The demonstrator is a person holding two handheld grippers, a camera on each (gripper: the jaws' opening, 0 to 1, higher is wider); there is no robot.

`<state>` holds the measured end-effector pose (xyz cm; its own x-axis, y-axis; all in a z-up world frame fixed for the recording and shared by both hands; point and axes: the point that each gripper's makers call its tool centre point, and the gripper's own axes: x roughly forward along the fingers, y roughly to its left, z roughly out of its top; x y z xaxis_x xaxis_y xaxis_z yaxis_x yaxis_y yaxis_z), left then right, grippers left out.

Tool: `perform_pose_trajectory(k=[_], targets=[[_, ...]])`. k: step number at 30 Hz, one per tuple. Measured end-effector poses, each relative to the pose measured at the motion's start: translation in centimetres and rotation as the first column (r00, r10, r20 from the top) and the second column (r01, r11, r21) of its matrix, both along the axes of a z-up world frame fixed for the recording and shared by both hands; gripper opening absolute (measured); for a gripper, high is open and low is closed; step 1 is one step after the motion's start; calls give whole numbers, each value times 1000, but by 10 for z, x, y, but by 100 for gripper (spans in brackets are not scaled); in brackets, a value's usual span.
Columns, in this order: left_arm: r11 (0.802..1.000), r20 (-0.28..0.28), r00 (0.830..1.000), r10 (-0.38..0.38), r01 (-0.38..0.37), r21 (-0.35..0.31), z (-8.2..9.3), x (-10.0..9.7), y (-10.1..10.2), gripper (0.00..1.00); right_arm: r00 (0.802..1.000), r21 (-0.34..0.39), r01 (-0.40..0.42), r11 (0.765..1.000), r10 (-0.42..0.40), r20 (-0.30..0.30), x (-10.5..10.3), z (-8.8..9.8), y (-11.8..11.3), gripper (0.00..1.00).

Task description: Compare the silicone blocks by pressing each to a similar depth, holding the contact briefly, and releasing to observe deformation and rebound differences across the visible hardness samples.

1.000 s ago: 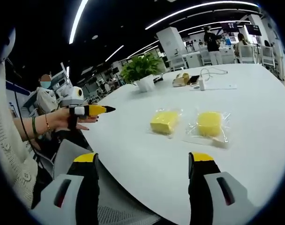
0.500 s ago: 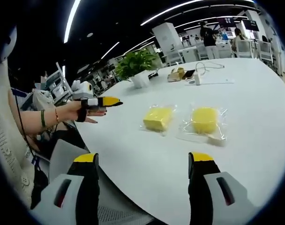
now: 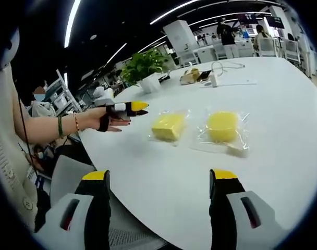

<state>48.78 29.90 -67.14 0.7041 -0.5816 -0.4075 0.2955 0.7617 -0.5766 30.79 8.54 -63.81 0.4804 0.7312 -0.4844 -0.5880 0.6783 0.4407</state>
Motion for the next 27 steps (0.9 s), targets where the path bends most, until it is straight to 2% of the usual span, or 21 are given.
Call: perform_pose_trajectory(k=[5, 10, 14, 21, 26, 27], targets=[[1000, -19, 1000, -10, 10, -7, -16, 17, -2, 59, 1000, -15, 8, 1000, -8, -14, 0, -5, -4, 72], [998, -35, 999, 11, -13, -68, -23, 31, 0, 57, 999, -26, 21, 999, -22, -26, 1, -9, -8, 72], [998, -10, 998, -56, 55, -38, -29, 36, -5, 52, 999, -38, 21, 999, -22, -30, 0, -10, -10, 73], [991, -34, 992, -119, 116, -68, -44, 36, -14, 33, 999, -47, 28, 999, -30, -42, 1, -15, -11, 73], [983, -66, 987, -144, 136, -121, -50, 34, -21, 24, 998, -46, 23, 999, -26, -50, 2, -17, -8, 72], [980, -72, 988, -137, 124, -154, -48, 35, -22, 24, 998, -44, 21, 999, -23, -52, 2, -18, -8, 73]])
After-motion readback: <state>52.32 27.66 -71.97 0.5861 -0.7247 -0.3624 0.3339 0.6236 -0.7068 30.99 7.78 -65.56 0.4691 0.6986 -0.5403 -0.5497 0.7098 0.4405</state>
